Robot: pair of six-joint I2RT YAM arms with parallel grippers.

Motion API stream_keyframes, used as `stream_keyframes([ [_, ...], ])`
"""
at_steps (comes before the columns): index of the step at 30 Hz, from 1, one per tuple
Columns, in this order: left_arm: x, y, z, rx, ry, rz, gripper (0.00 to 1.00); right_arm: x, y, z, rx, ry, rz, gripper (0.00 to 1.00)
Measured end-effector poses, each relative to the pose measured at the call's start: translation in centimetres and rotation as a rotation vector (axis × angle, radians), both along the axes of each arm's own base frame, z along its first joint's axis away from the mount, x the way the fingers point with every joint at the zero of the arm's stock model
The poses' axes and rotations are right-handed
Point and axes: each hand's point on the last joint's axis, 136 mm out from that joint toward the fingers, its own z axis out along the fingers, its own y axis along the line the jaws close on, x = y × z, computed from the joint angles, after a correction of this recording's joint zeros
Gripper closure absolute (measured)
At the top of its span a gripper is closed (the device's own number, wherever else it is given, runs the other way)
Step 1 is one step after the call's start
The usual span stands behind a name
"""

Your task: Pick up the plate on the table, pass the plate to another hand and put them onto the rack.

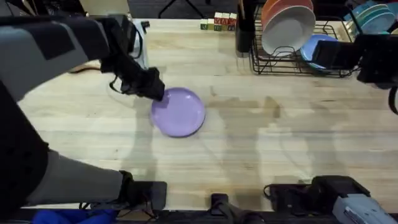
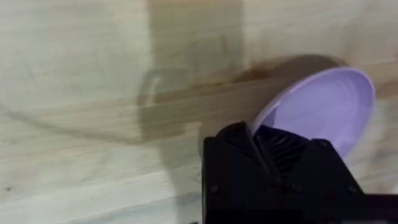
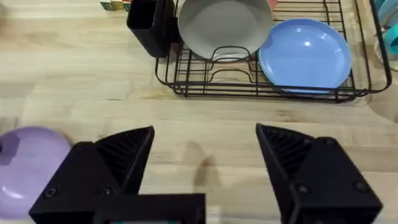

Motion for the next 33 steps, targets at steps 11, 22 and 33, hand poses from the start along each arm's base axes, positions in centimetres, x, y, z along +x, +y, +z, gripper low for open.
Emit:
stream_keyframes([
  [11,4.5,-2.1,6.2,-0.13,-0.148,-0.017,0.96,0.0,0.0,0.0,0.0,0.0,0.0,0.006],
  [22,6.4,-4.9,11.9,-0.308,-0.248,-0.066,0.961,0.1,0.0,0.2,0.066,-0.006,-0.045,0.006],
  [33,6.3,-6.4,14.8,-0.414,-0.264,-0.093,0.961,1.1,1.3,0.4,0.377,0.013,-0.159,0.005],
])
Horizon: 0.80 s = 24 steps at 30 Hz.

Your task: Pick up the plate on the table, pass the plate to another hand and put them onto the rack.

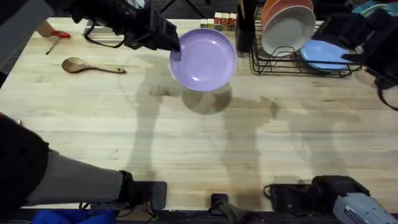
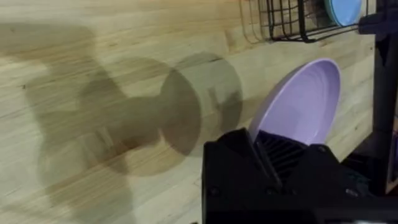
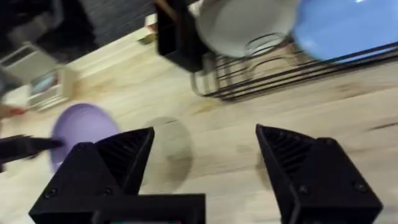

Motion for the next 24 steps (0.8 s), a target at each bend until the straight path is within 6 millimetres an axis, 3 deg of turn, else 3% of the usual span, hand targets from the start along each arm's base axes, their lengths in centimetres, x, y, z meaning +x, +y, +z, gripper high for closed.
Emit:
stream_keyframes([
  [10,-0.3,-0.2,0.1,-0.014,0.012,-0.005,0.961,2.8,4.8,-3.6,0.234,0.162,0.176,0.007],
  [17,-0.3,-0.2,0.1,-0.014,0.012,-0.006,0.961,2.6,8.9,-5.6,0.27,0.259,0.304,0.007],
  [24,-0.3,-0.2,0.1,-0.015,0.014,-0.006,0.961,2.2,12.6,-5.6,0.255,0.252,0.42,0.007],
])
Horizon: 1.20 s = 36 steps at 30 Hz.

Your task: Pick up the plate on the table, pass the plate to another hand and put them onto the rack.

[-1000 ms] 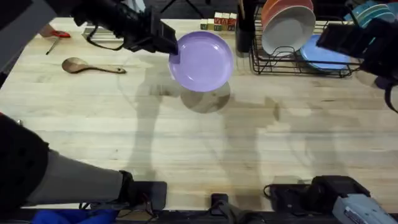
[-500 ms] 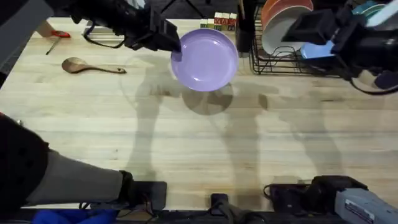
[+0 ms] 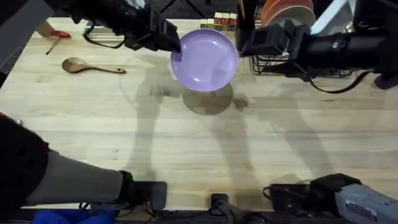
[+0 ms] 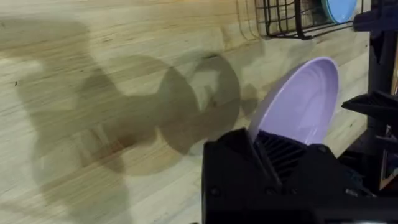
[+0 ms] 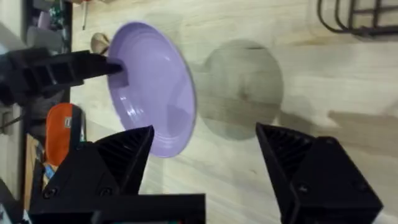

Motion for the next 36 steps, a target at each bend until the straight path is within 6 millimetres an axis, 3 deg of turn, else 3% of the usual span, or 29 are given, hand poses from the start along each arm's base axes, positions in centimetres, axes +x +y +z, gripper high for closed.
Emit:
stream_keyframes([
  [11,0.0,0.0,0.0,-0.002,0.0,-0.001,0.961,0.0,2.0,0.7,0.006,-0.048,0.055,0.006],
  [17,0.0,0.0,0.0,-0.003,0.001,-0.001,0.961,0.5,2.3,-0.3,-0.005,-0.023,0.057,0.007],
  [23,0.0,0.0,0.0,-0.002,0.0,-0.001,0.961,1.6,3.9,-1.0,0.0,-0.041,0.091,0.006],
  [30,-0.2,0.0,0.0,-0.002,0.01,-0.001,0.961,2.4,5.4,-3.5,-0.014,0.006,0.121,0.014],
  [36,-0.2,0.0,-0.1,-0.002,0.011,-0.001,0.961,2.6,5.7,-4.4,-0.022,0.031,0.127,0.297],
])
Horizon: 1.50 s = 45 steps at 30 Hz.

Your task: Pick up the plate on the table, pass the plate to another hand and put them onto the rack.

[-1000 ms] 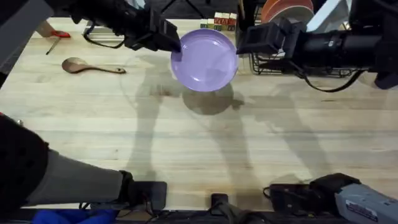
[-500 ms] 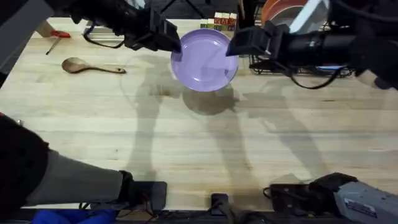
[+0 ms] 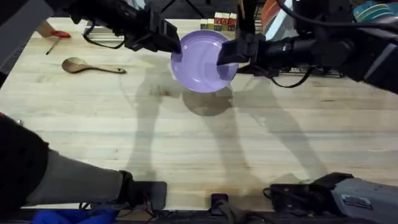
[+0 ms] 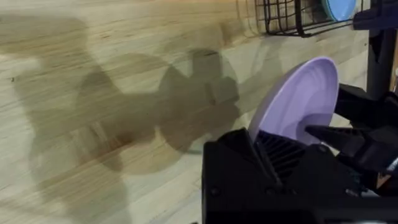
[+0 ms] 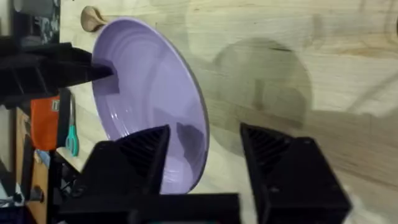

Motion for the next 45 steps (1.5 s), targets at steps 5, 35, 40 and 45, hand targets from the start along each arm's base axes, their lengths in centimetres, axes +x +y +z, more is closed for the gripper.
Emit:
stream_keyframes([
  [5,0.0,0.0,0.0,0.0,0.0,0.0,0.961,0.0,0.0,0.0,0.0,-0.001,0.0,0.512],
  [35,0.0,0.1,0.0,0.005,-0.001,0.002,0.959,-0.5,-0.2,1.9,0.019,-0.047,0.001,0.97],
  [40,0.0,0.1,0.0,0.004,-0.001,0.001,0.96,-0.5,-0.2,2.0,0.019,-0.049,0.001,0.97],
  [45,0.0,0.0,0.0,0.0,0.0,0.001,0.872,-0.5,-0.2,2.0,0.019,-0.049,0.0,0.97],
])
